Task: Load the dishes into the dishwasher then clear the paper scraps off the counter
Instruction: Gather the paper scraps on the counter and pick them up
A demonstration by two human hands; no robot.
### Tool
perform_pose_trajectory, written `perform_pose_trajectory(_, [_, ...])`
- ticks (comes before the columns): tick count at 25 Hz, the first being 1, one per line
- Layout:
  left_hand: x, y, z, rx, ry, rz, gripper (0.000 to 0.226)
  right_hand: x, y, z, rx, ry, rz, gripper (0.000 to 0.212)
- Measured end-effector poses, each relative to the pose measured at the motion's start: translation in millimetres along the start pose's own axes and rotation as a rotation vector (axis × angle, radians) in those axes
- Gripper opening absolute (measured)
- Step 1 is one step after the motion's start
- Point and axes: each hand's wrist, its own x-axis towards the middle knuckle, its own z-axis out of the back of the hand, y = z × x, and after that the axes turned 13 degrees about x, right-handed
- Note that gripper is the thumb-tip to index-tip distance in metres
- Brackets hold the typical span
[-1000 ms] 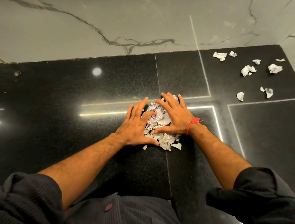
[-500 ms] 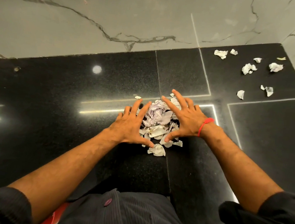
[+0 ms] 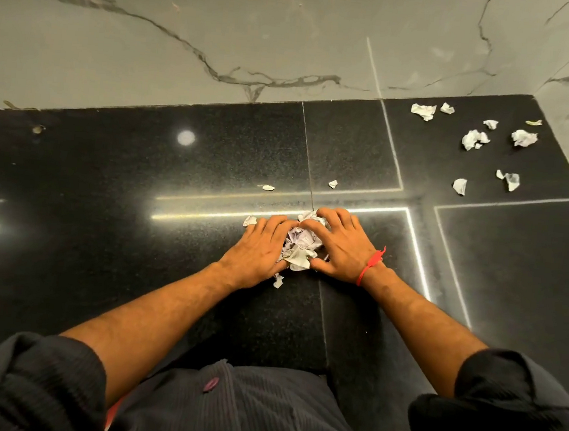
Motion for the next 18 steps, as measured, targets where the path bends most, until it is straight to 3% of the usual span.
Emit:
perform_pose_trajectory(4, [2.6,-8.5,2.5,-0.101,-0.034,0.058,0.048,10.7,12.3,-0.1,0.083,0.000,0.010,0.054])
perform_pose_trajectory(9, [-3.7,-2.5,25.5,-0.533,-0.075,0.171,0.028,32.1,25.3,12.7,0.319,-0.008,0.005,0.047])
perform_pose_trajectory(14, [-31.1,21.7,46.5,-0.626,-0.193,0.274,0.028,65.6,63.1,13.9,0.519,-0.129,0.104,0.042])
perform_pose_trajectory(18, [-71.9,46.0,45.4,-0.637,-0.283,0.399,0.030,93.5,107.5,-2.8,0.609,-0.134,0.163,0.036])
